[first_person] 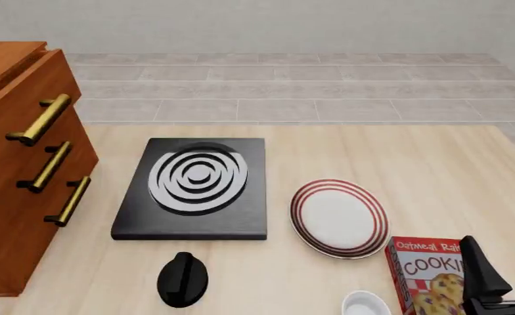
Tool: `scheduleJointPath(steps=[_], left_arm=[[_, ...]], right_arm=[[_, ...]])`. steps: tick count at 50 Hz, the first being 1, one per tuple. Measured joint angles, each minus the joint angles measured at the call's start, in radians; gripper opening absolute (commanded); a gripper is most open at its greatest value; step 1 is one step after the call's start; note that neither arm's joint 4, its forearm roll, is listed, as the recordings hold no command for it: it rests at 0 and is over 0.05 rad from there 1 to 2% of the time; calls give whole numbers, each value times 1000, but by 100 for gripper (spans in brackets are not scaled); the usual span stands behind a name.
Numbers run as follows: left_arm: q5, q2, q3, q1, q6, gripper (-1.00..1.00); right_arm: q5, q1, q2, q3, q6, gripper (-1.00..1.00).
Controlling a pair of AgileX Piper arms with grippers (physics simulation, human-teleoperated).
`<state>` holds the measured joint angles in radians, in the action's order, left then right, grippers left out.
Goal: Pick the akita bowl in the top layer of the wooden cabinet and place it on the plate.
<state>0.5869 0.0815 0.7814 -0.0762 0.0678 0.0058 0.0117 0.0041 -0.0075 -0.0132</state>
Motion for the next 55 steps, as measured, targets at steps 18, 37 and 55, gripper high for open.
scheduleJointPath(steps=[18, 37, 55], left_arm=[[27, 112, 133, 0, 56, 100], [70, 216, 254, -12, 132, 100], [134, 327, 372, 2, 189, 100]], right_arm=[[3, 2, -1, 1, -3, 100], [-7, -3, 15, 2, 5, 100], [-27, -2, 38, 3, 25, 100]])
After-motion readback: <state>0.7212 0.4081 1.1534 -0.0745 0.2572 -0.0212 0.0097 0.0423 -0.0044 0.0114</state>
